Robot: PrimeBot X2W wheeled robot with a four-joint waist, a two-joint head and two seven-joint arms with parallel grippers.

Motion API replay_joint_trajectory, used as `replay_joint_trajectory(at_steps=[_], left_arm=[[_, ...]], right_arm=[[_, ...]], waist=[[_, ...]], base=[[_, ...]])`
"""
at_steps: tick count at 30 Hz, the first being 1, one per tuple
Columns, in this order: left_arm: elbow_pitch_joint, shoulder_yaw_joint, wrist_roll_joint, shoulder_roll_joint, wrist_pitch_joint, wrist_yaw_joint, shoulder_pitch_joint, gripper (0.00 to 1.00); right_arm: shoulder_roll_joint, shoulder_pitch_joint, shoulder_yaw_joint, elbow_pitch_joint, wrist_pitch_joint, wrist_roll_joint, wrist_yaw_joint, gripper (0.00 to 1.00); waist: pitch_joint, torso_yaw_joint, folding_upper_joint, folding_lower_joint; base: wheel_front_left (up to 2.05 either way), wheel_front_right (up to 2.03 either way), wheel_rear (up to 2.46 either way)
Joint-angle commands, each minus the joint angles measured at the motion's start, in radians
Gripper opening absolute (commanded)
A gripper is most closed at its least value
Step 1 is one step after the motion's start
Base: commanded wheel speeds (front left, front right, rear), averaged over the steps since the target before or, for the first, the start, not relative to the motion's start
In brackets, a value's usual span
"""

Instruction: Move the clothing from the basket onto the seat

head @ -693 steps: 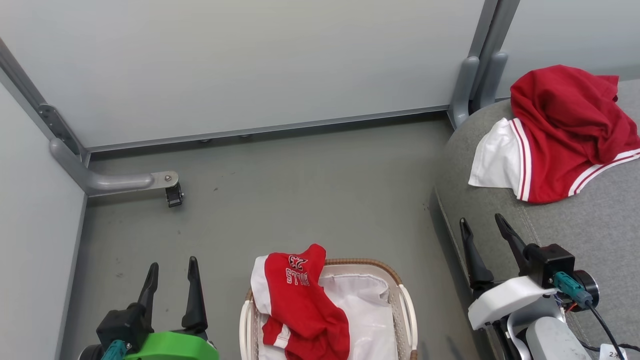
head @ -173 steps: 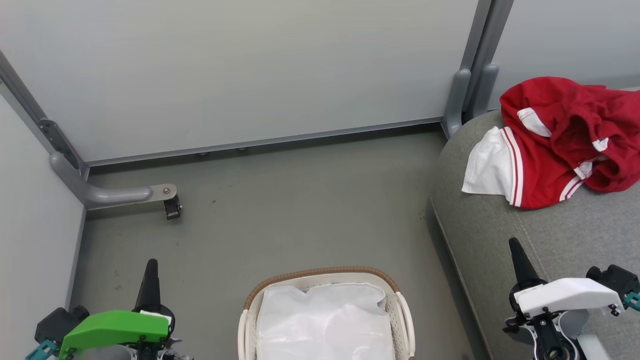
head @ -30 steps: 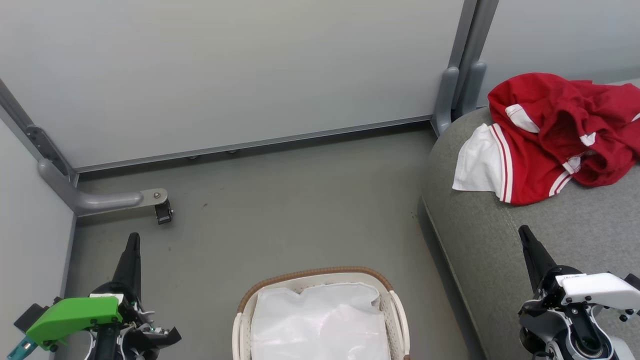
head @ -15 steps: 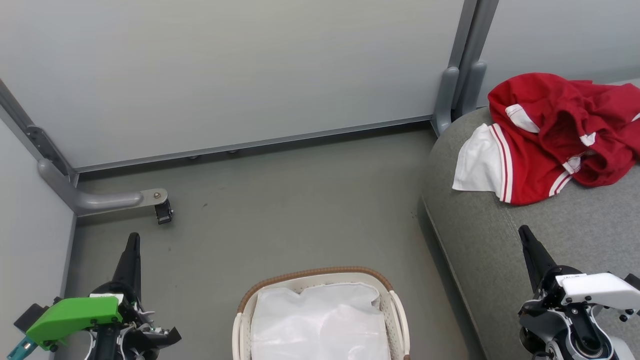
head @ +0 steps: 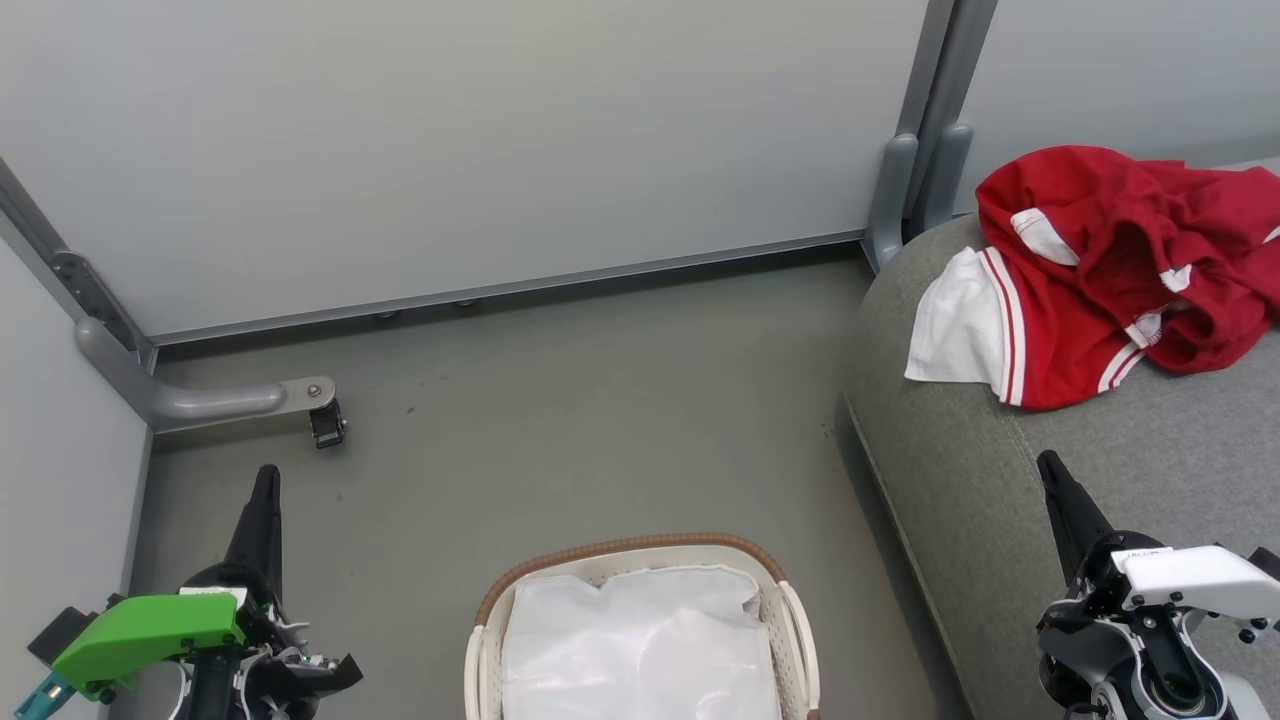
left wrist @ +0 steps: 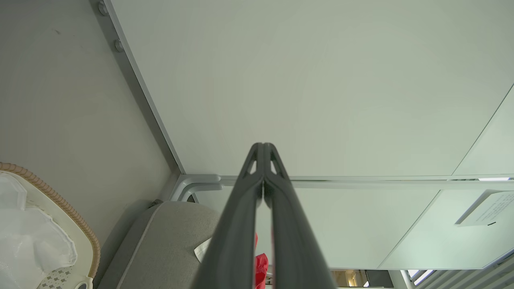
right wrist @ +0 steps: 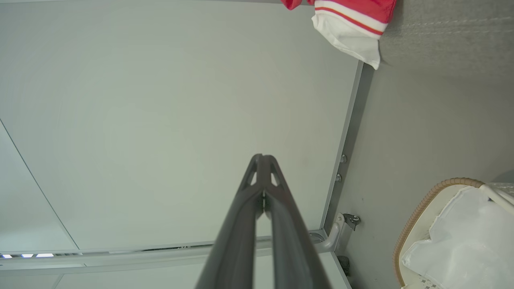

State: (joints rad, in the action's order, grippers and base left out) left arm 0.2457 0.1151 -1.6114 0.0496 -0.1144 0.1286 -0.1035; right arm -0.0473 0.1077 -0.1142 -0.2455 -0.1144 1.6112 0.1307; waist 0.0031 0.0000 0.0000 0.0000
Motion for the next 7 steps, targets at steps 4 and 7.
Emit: replay_joint_trajectory(at_steps=[4, 7], left_arm=[[-0.002, 0.003, -0.001, 0.001, -0.004, 0.005, -0.011, 0.0], [-0.002, 0.003, -0.001, 0.001, -0.004, 0.005, -0.011, 0.0]], right_arm=[[-0.006, 0.001, -0.002, 0.003, -0.003, 0.004, 0.0, 0.0], [-0.006, 0.001, -0.002, 0.003, -0.003, 0.004, 0.0, 0.0]], waist=[[0.0, 0.0, 0.0, 0.0], [0.0, 0.0, 0.0, 0.0]], base=[[0.0, 0.0, 0.0], [0.0, 0.0, 0.0]])
